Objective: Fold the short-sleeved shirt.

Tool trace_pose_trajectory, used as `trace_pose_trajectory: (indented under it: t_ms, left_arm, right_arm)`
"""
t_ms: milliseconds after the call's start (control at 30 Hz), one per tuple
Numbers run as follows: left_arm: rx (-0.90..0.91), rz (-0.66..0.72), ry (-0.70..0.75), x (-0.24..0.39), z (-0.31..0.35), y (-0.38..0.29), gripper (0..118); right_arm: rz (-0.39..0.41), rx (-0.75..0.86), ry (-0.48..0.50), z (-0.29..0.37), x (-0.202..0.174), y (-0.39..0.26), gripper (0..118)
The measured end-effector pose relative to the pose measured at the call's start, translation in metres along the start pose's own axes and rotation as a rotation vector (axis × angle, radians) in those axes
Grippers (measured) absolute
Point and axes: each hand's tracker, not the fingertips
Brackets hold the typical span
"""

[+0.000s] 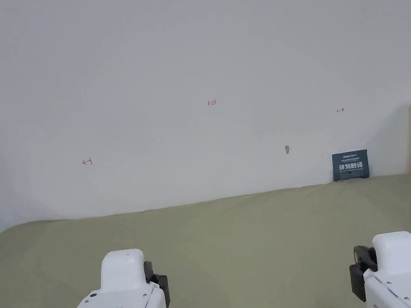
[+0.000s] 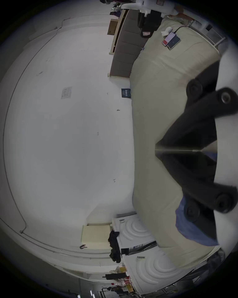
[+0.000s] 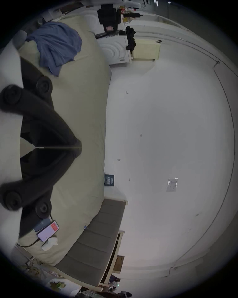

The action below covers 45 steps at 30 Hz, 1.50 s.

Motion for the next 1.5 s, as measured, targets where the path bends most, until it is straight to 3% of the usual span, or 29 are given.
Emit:
trace_pose_trajectory:
  t_ms: [400, 533, 767, 933, 1200, 1500]
  left_arm:
    - [-0.015, 0.001, 0.047, -0.028, 0.002, -0.010, 0]
    - [-0.027, -0.021, 0.178, -0.070, 0.024, -0.013, 0]
    - [-0.074, 0.012, 0.415, -0.158, 0.086, -0.026, 0]
    - [-0.107, 0.039, 0.529, -0.198, 0.122, -0.037, 0]
    - [-0.136, 0.084, 0.576, -0.227, 0.130, -0.057, 0]
    - [-0.240, 0.156, 0.476, -0.240, 0.079, -0.080, 0]
  right_arm:
    - [0.050, -0.027, -0.004, -0.011, -0.011, -0.001, 1]
    - [0.046, -0.048, 0.137, -0.028, -0.052, -0.006, 1]
    - [0.058, -0.044, 0.411, -0.046, -0.163, -0.013, 1]
    - [0.082, -0.050, 0.518, -0.052, -0.209, -0.017, 1]
    - [0.106, -0.063, 0.559, -0.059, -0.239, -0.024, 1]
    - [0.119, -0.112, 0.539, -0.071, -0.242, -0.043, 1]
